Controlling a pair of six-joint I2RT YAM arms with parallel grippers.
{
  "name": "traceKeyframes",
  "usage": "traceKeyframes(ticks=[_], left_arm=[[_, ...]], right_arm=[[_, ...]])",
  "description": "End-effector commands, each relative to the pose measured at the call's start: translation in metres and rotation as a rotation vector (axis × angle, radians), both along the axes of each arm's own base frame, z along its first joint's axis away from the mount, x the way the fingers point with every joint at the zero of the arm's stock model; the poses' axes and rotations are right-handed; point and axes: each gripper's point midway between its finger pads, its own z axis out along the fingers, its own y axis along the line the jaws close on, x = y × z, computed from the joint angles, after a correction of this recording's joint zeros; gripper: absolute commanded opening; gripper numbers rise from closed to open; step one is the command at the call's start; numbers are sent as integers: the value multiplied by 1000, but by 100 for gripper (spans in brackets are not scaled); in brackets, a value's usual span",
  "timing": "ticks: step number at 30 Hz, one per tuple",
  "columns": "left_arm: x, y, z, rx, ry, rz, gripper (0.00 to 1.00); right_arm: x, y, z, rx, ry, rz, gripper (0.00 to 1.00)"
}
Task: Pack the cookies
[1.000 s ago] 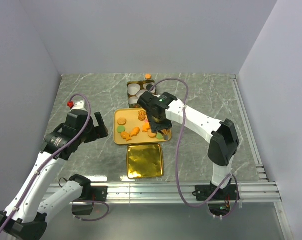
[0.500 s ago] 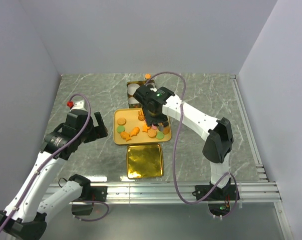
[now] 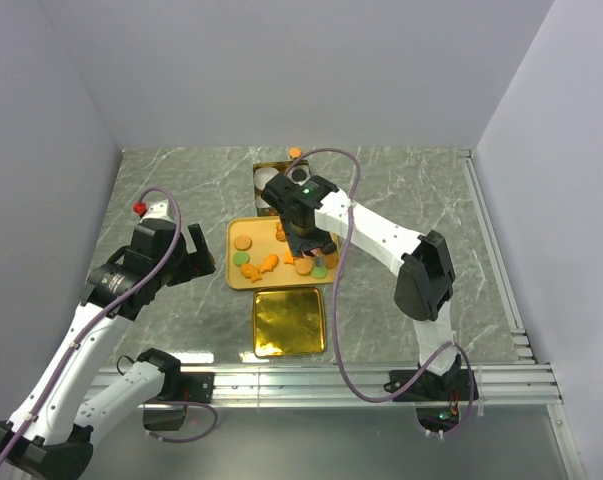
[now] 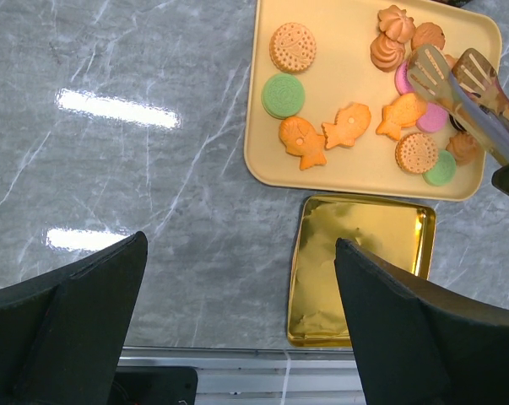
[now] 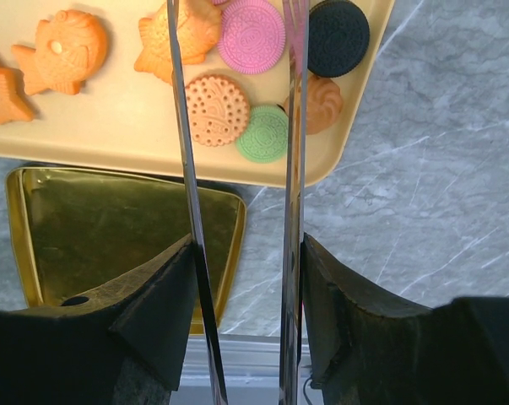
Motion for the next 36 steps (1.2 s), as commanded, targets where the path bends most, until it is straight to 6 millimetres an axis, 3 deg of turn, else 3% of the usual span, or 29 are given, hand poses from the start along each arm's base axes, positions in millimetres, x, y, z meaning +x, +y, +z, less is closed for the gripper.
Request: traceKeyframes(ticks=[1,16,24,36], left_arm=[[5,0,8,5,-43,-11,99],[4,1,10,4,-51,-2,99],[4,1,10,4,-51,-2,99],[4,1,11,2,-59,-1,100]], right_arm=[[12,7,11,9,-47,3,56],[12,8,2,-10,-21,15,54],[13,5,5,-25,-31,9,46],[17,0,63,47,-136,-24,44]])
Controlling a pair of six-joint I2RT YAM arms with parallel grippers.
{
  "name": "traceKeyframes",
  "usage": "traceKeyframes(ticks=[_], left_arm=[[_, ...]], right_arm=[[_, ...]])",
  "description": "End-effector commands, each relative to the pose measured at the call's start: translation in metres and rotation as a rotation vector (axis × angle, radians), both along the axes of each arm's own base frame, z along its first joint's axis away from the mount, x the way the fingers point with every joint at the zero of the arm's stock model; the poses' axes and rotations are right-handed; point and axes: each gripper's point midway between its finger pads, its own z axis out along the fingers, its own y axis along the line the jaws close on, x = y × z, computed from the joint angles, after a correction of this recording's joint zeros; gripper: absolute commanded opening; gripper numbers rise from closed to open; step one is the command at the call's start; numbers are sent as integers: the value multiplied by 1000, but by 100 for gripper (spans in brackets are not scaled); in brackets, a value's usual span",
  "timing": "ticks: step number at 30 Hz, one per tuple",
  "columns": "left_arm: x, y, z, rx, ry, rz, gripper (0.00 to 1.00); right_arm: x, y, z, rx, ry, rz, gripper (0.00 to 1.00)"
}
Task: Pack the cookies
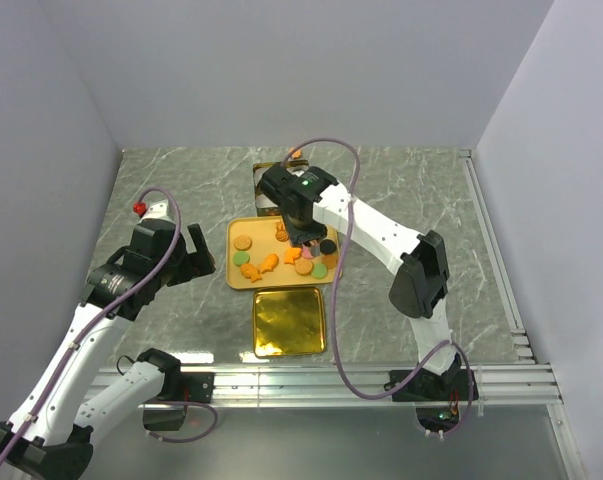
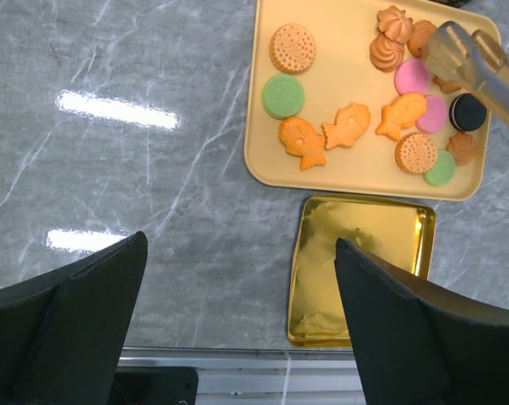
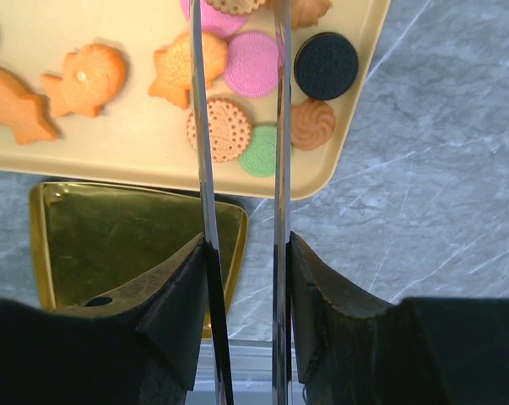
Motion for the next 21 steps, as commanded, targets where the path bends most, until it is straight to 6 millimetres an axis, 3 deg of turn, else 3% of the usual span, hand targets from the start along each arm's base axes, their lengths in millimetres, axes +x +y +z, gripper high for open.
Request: traceKeyframes(ticks=[1,6,13,21], left_arm=[[4,1,11,-1,-57,0,99],[3,0,14,-9,-71,-11,99],[3,0,13,-8,-68,-12,99],[-1,2,20,-22,-94,-5,99]], right_arm=[[4,-8,52,56,-111,-27,44],[8,-6,70,86,-145,-32,44],[33,8,88,143,-198,-23,44],[61,24,84,233,-200,-3,44]])
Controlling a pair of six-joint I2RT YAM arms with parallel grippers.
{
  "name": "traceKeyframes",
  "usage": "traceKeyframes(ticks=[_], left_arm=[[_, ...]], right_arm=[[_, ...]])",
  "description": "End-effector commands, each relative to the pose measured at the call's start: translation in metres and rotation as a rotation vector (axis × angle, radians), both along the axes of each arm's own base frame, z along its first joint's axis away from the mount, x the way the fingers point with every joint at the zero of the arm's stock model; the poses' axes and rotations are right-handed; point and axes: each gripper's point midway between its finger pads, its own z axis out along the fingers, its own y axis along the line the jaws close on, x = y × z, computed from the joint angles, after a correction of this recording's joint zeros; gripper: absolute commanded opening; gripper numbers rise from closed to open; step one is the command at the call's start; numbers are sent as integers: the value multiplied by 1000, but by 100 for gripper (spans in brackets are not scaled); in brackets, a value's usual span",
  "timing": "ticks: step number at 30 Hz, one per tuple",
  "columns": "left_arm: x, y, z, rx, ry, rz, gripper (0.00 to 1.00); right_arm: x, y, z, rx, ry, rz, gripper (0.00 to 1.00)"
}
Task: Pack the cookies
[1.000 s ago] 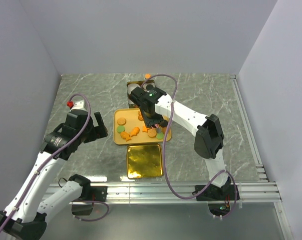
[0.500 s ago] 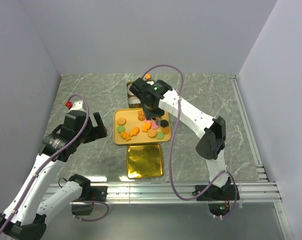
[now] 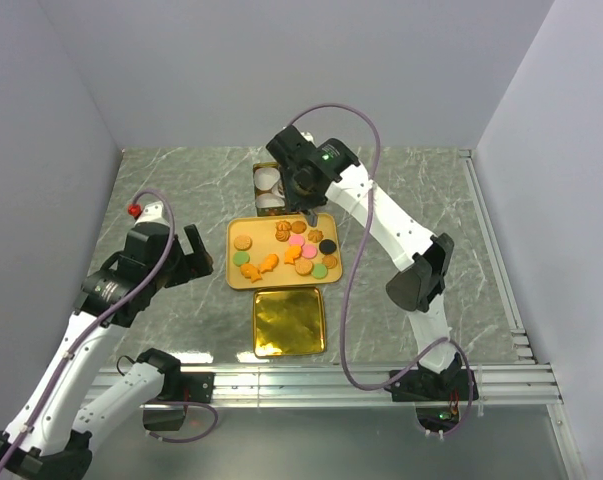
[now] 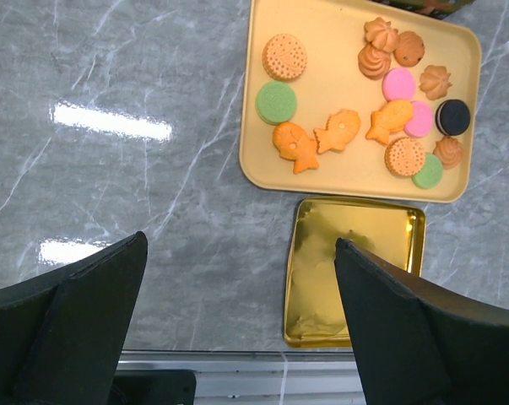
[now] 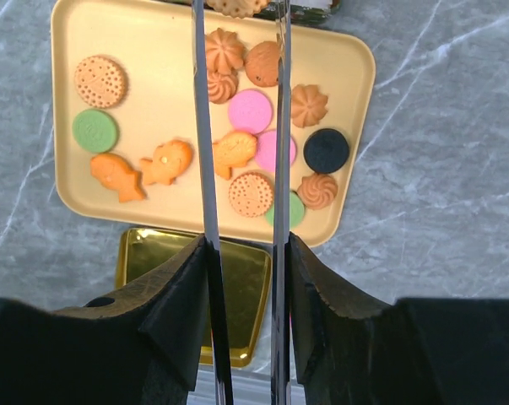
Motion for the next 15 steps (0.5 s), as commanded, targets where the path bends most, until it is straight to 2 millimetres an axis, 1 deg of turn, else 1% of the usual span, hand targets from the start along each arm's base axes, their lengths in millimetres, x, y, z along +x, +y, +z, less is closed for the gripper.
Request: traceKeyframes(ticks=[1,3,4,6,7,11,12,13,14,15], left_arm=[[1,1,15,-12,-71,-1,99],[0,1,16,-17,-77,-3,99],[-1,2,17,-17,-82,2,99],[-1,3,16,-15,-78,11,99],[-1,4,14,-11,-69,17,99],[2,2,9,-1,-44,13,99],[3,2,8,2,-40,10,99],[4,1,6,4,-31,8,99],[4,0,5,3,-30,4,100],[4,-1,5,2,-27,-2,99]], right_arm=[[19,15,3,71,-32,24,44],[26,18,0,89,-34,25,44],[30,24,4,123,-43,34,44],[37,29,4,158,-46,36,44],[41,36,5,194,-50,44,44],[54,49,6,283,-53,44,44],[57,52,2,299,-43,39,44],[64,52,3,322,-51,33,44],[66,55,2,346,-39,37,44],[69,58,-3,361,-28,30,44]])
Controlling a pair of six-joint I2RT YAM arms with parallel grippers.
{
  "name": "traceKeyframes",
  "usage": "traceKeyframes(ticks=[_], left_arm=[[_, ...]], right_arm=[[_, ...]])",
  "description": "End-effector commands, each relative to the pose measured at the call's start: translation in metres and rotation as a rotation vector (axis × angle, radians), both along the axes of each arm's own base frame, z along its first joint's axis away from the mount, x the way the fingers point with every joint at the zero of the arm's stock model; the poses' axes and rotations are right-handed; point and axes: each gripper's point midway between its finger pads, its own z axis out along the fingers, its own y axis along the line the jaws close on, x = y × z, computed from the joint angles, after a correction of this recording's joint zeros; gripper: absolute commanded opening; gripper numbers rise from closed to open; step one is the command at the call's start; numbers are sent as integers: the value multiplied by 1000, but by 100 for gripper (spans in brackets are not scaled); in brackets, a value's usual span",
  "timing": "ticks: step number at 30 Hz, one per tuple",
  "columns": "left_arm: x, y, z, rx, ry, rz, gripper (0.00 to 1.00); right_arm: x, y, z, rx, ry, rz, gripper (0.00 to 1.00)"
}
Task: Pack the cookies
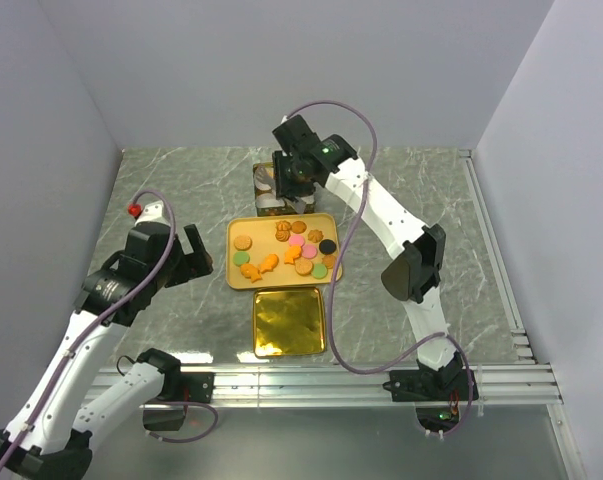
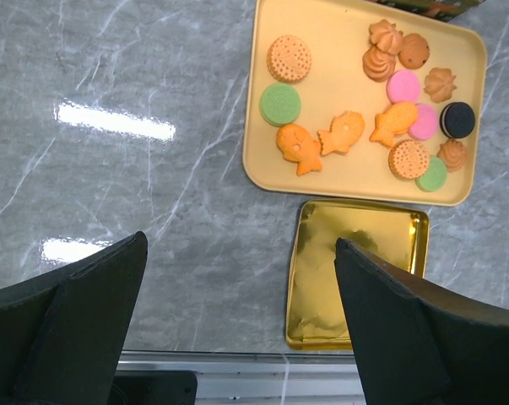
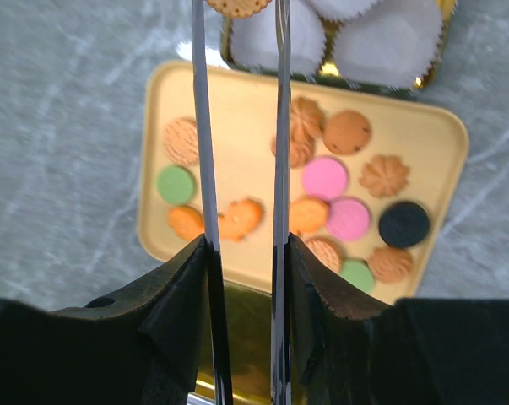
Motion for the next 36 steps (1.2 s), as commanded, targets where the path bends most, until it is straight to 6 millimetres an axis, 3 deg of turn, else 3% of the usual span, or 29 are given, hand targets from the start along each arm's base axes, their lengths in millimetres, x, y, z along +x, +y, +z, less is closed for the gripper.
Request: traceKeyframes(ticks=[1,21,36], left_arm=[[5,-3,3,0,-16,-15,99],[6,-2,0,9,-4,-4,99],[8,0,-3,26,10,9,99]], right_arm=[[31,18,14,151,-50,-17,44],[78,34,-14,262,-50,-20,44],[101,21,-34,288,-23,-76,45]])
